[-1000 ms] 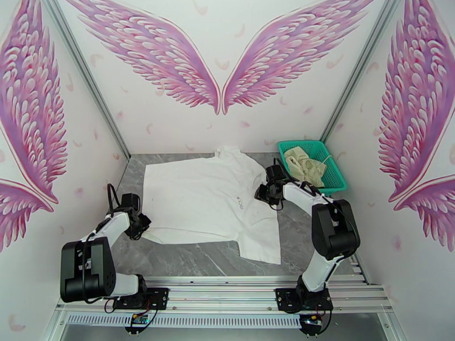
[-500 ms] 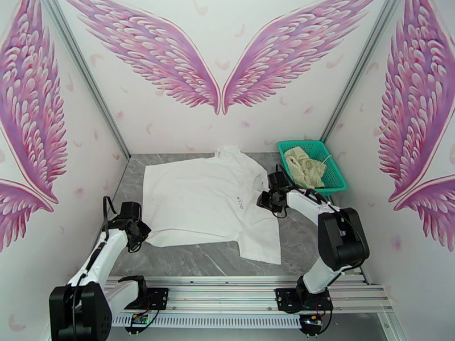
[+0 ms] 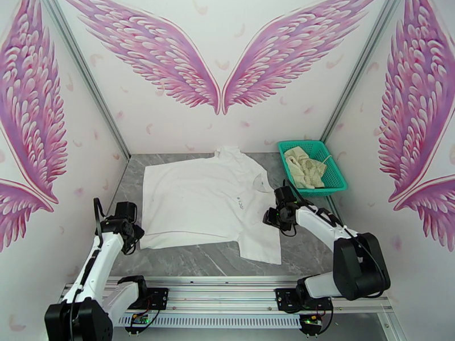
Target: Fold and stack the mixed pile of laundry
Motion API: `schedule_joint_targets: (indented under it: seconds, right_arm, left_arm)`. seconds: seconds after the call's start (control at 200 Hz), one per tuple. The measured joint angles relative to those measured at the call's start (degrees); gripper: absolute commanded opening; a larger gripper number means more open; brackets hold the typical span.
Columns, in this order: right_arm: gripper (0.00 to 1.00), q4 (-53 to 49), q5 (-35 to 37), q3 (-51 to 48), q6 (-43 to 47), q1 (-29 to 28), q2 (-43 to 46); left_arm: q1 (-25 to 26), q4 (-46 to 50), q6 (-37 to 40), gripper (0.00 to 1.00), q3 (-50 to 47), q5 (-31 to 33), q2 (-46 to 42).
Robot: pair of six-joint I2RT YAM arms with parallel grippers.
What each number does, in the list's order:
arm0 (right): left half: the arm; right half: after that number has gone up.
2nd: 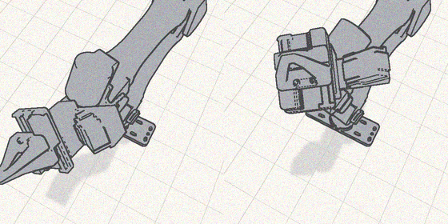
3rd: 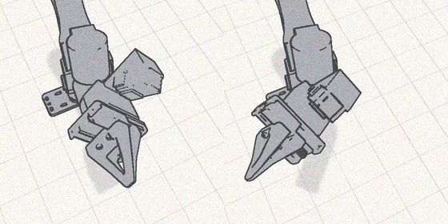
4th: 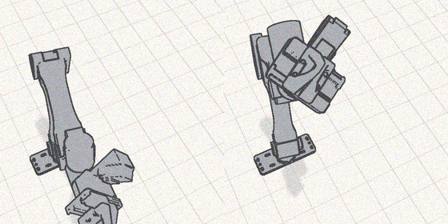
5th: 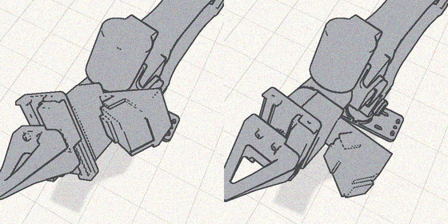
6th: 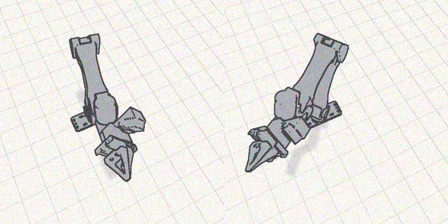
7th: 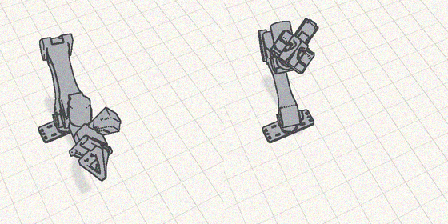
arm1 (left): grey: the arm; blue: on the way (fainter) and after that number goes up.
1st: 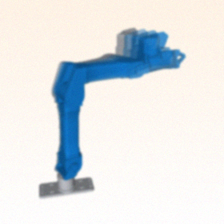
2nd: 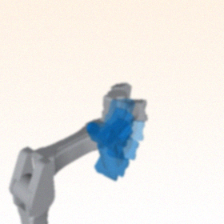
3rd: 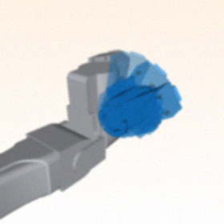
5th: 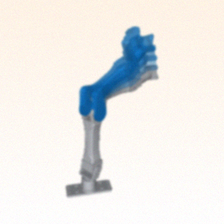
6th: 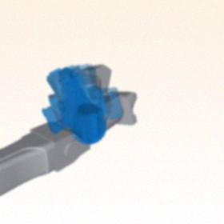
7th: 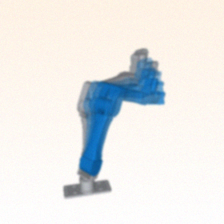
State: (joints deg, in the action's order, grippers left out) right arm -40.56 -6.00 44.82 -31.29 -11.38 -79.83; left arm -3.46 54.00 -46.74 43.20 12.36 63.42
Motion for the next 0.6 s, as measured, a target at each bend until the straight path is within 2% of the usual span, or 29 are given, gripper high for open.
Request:
schedule_joint_targets:
  seconds: [0.12, 0.285, 0.415, 0.6]
  right_arm:
    - [0.56, -4.09, 0.0, -4.72, -2.12, -0.07, 3.96]
    - [0.57, -8.57, -0.66, -9.46, -6.69, -3.04, 10.16]
    - [0.56, -11.54, -0.22, -9.7, -10.99, -6.91, 12.92]
    - [0.53, -13.94, 1.33, -9.7, -15.04, -11.04, 11.58]
  left_arm:
    - [3.87, -4.33, 3.39, 0.52, 2.54, -1.73, 8.35]
    - [5.31, -10.49, 6.27, 0.51, 5.29, -4.46, 18.21]
    - [5.4, -14.43, 6.84, 0.51, 5.44, -5.88, 22.67]
    - [5.38, -17.97, 7.3, 0.51, 5.57, -7.26, 26.47]
